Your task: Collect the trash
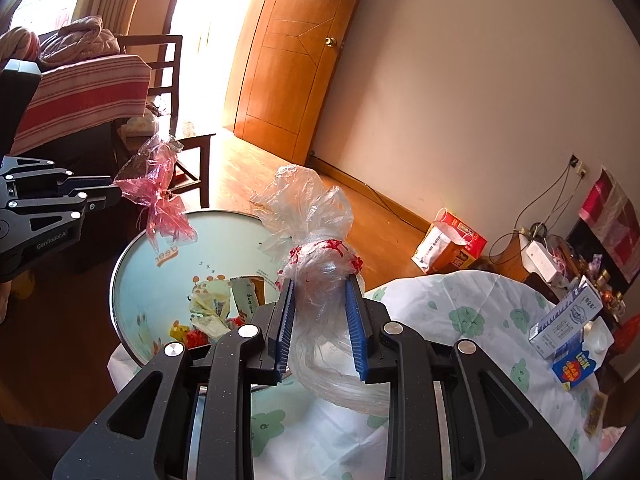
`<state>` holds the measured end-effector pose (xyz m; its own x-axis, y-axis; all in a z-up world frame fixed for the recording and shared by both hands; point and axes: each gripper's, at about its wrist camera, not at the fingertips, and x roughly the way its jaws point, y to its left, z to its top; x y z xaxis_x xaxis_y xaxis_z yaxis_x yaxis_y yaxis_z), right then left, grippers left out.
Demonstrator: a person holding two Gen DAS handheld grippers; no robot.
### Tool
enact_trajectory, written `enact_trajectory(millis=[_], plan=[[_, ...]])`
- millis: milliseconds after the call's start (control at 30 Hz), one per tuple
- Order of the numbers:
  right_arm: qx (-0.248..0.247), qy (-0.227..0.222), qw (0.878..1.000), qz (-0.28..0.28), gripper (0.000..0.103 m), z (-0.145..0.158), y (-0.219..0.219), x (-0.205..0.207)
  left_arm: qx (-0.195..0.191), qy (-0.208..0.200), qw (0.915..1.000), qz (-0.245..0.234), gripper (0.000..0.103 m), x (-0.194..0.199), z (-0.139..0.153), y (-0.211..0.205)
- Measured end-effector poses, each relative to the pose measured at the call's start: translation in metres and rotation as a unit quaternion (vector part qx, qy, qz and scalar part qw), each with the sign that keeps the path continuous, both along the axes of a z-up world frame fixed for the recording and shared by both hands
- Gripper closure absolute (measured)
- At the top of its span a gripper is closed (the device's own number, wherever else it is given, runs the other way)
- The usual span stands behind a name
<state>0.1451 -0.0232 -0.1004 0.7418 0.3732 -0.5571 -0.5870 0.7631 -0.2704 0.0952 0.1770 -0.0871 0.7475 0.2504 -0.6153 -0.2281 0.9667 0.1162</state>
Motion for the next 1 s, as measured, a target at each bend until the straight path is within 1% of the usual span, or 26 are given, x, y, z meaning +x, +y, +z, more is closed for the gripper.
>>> enact_trajectory(millis=[33, 67, 100, 133, 167, 200, 233, 300, 367, 400, 433, 500, 533, 600, 767, 900, 1000], plan=[[0.004, -0.002, 1.000, 0.000, 0.075, 0.001, -0.001, 0.000, 0.000, -0.002, 1.0000, -0.003, 0.083, 0.000, 0.001, -0.001], [0.006, -0.001, 1.000, 0.000, 0.068, 0.001, -0.001, 0.001, 0.000, -0.005, 1.0000, -0.005, 0.079, -0.001, 0.002, -0.002], [0.008, -0.001, 1.000, 0.001, 0.064, 0.001, -0.001, 0.001, 0.000, -0.008, 1.0000, -0.005, 0.071, -0.002, 0.003, -0.003], [0.010, -0.001, 1.000, 0.001, 0.058, 0.001, -0.002, 0.000, -0.001, -0.009, 0.9999, -0.006, 0.067, -0.002, 0.003, -0.004], [0.011, -0.002, 1.000, 0.001, 0.054, 0.001, -0.004, -0.001, -0.001, -0.010, 0.9999, -0.007, 0.065, -0.002, 0.004, -0.005], [0.012, -0.003, 1.000, 0.000, 0.051, 0.001, -0.005, -0.001, -0.001, -0.011, 0.9999, -0.007, 0.060, -0.003, 0.004, -0.006], [0.015, -0.003, 1.000, -0.002, 0.045, 0.001, -0.007, -0.002, 0.000, -0.012, 0.9999, -0.006, 0.051, -0.003, 0.004, -0.007], [0.018, -0.003, 1.000, -0.005, 0.044, 0.003, -0.011, -0.005, -0.001, -0.015, 0.9999, -0.004, 0.045, -0.005, 0.006, -0.009], [0.025, -0.001, 1.000, -0.011, 0.044, 0.005, -0.018, -0.009, -0.002, -0.018, 0.9998, -0.006, 0.040, -0.008, 0.008, -0.012], [0.027, -0.001, 1.000, -0.015, 0.043, 0.006, -0.023, -0.012, -0.003, -0.021, 0.9998, -0.003, 0.032, -0.011, 0.011, -0.013], [0.030, -0.002, 0.999, -0.020, 0.043, 0.008, -0.030, -0.015, -0.005, -0.028, 0.9996, -0.002, 0.026, -0.015, 0.013, -0.014], [0.040, -0.006, 0.999, -0.034, 0.042, 0.013, -0.045, -0.025, -0.008, -0.037, 0.9993, -0.006, 0.023, -0.023, 0.020, -0.019], [0.044, -0.007, 0.998, -0.039, 0.041, 0.014, -0.051, -0.029, -0.008, -0.041, 0.9991, -0.006, 0.019, -0.027, 0.023, -0.022], [0.055, -0.014, 0.997, -0.053, 0.041, 0.019, -0.065, -0.038, -0.013, -0.054, 0.9985, -0.004, 0.016, -0.035, 0.030, -0.027], [0.093, -0.032, 0.992, -0.084, 0.038, 0.032, -0.101, -0.062, -0.014, -0.079, 0.9967, -0.014, 0.015, -0.050, 0.049, -0.043], [0.109, -0.038, 0.989, -0.092, 0.036, 0.037, -0.117, -0.069, -0.009, -0.094, 0.9954, -0.018, 0.011, -0.058, 0.062, -0.053], [0.121, -0.045, 0.987, -0.094, 0.036, 0.042, -0.125, -0.075, -0.004, -0.101, 0.9947, -0.021, 0.010, -0.063, 0.068, -0.056]])
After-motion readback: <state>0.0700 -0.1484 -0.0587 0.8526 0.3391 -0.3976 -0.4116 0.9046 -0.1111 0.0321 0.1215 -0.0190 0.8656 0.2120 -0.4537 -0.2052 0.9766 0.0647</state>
